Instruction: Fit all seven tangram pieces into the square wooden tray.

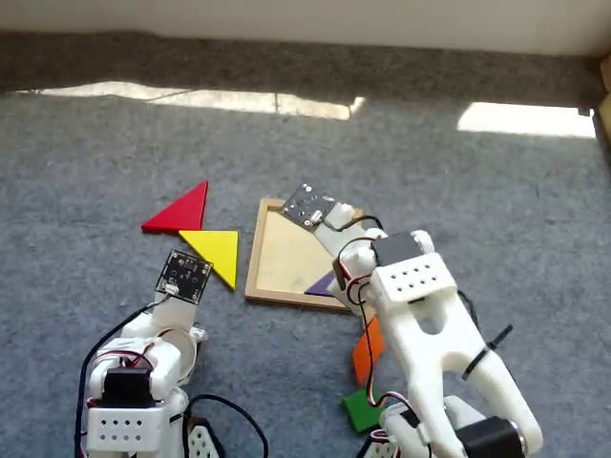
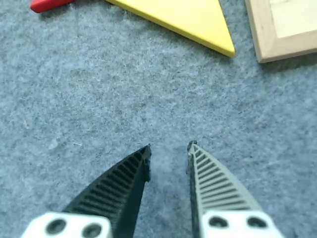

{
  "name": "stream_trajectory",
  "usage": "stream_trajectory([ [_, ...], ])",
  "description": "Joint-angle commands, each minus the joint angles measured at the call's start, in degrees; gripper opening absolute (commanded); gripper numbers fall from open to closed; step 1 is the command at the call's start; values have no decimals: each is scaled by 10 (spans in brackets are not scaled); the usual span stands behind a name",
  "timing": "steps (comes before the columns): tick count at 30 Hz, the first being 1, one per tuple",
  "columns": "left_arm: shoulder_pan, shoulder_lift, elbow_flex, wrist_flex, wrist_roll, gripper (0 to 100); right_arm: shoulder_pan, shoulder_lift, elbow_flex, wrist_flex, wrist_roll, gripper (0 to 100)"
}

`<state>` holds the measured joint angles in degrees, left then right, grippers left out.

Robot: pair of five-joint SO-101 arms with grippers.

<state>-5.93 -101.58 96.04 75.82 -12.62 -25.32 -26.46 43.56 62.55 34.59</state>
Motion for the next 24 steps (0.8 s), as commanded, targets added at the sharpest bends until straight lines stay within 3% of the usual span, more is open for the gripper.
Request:
stream_trajectory([
  [1, 7, -29, 11, 3, 1, 133, 10, -46, 11, 14, -120, 28],
  [4, 7, -29, 11, 3, 1, 133, 9, -39, 28, 13, -188, 148],
  [7, 7, -29, 11, 3, 1, 133, 8, -12, 35, 9, -207, 227],
  [15, 7, -29, 11, 3, 1, 133, 11, 83, 35, 14, -208, 227],
  [24, 7, -29, 11, 3, 1, 133, 7, 29, 40, 80, -217, 227],
])
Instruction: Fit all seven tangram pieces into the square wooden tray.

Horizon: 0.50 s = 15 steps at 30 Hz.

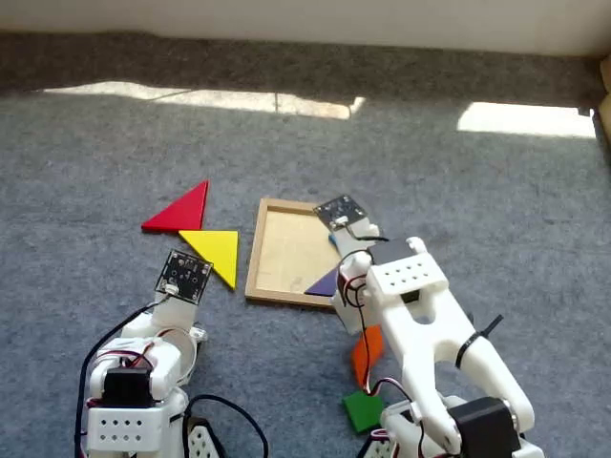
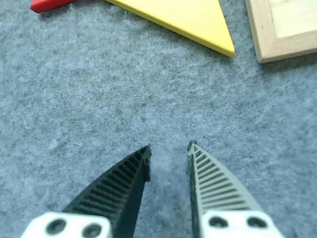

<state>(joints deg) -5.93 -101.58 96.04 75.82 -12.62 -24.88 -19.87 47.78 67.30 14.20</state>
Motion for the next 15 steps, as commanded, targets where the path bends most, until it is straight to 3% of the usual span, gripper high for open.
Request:
stream_trajectory([
  [1, 7, -29, 11, 3, 1, 133, 1, -41, -2, 41, -32, 227],
  [4, 7, -29, 11, 3, 1, 133, -21, -41, 0, 53, -83, 227],
  [11, 7, -29, 11, 3, 1, 133, -103, 12, 39, 53, -89, 227],
  [15, 7, -29, 11, 3, 1, 133, -101, 49, 46, 4, -90, 227],
])
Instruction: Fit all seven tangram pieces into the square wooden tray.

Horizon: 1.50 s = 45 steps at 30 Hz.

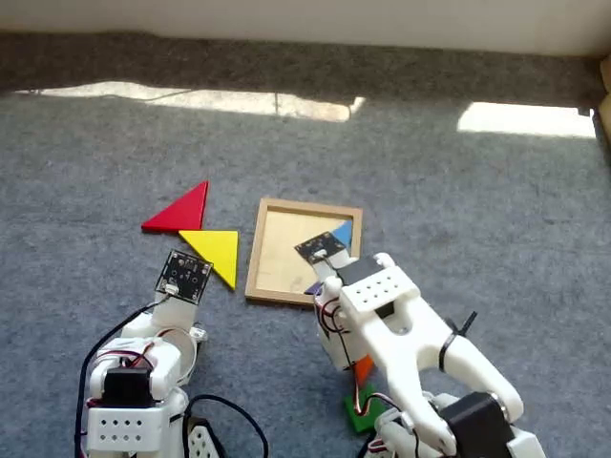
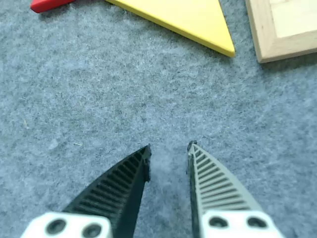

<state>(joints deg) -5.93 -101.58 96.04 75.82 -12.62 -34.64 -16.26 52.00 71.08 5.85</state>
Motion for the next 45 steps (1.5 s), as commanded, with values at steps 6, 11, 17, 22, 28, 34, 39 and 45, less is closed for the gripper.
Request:
stream_trajectory([
  [6, 7, -29, 11, 3, 1, 133, 50, 63, 19, -76, 1, 227],
  [11, 7, -29, 11, 3, 1, 133, 77, 64, 21, -72, 62, 191],
  [17, 7, -29, 11, 3, 1, 133, 95, 63, 15, -27, 105, 115],
  [22, 7, -29, 11, 3, 1, 133, 97, 29, -11, 15, 110, 115],
  [28, 7, -29, 11, 3, 1, 133, 97, -94, -22, 56, 110, 115],
  [34, 7, -29, 11, 3, 1, 133, 97, -191, -17, 58, 110, 115],
  [39, 7, -29, 11, 3, 1, 133, 111, -229, -20, 53, 111, 115],
  [45, 7, -29, 11, 3, 1, 133, 169, -232, -17, 11, 112, 113],
])
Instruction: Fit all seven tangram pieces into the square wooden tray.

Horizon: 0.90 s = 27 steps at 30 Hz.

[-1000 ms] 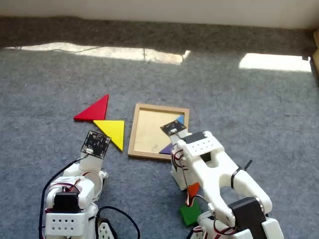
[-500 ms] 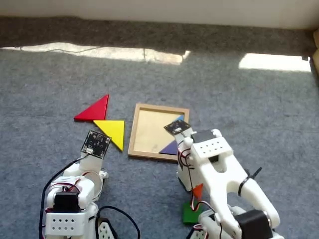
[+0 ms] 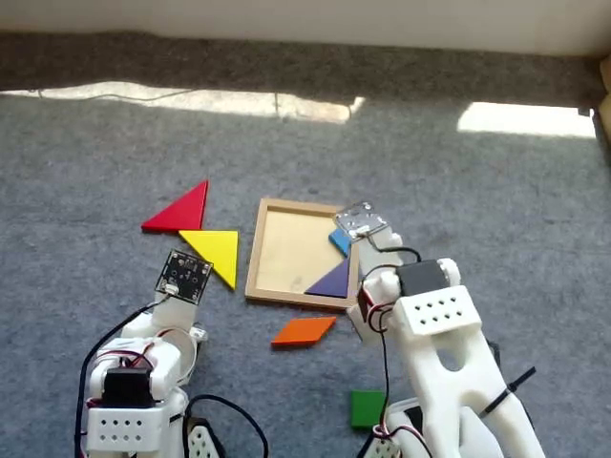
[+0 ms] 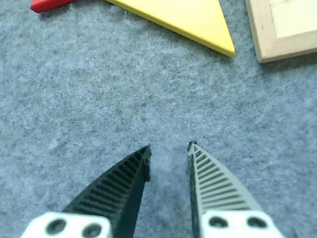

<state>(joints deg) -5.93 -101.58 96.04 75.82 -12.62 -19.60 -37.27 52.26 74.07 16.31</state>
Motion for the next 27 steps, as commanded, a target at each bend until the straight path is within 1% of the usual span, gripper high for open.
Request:
stream_trajectory([
  [1, 7, -29, 11, 3, 1, 133, 19, -25, -20, -17, 7, 113],
  [5, 7, -29, 11, 3, 1, 133, 14, -26, -24, 55, 7, 113],
  [8, 7, -29, 11, 3, 1, 133, -12, -26, -21, 84, 4, 113],
  [12, 7, -29, 11, 3, 1, 133, -62, -22, -6, 27, 4, 113],
  [16, 7, -29, 11, 3, 1, 133, -45, -20, 8, -69, 4, 115],
  [19, 7, -29, 11, 3, 1, 133, -49, -19, 16, -119, 2, 117],
  [20, 7, -29, 11, 3, 1, 133, -54, -19, 22, -128, -8, 117],
  [22, 7, -29, 11, 3, 1, 133, -67, -19, 29, -138, -55, 128],
  [24, 7, -29, 11, 3, 1, 133, -74, -19, 30, -134, -88, 173],
  [26, 7, -29, 11, 3, 1, 133, -73, -19, 30, -134, -93, 204],
  [27, 7, -29, 11, 3, 1, 133, -73, -19, 31, -133, -93, 205],
])
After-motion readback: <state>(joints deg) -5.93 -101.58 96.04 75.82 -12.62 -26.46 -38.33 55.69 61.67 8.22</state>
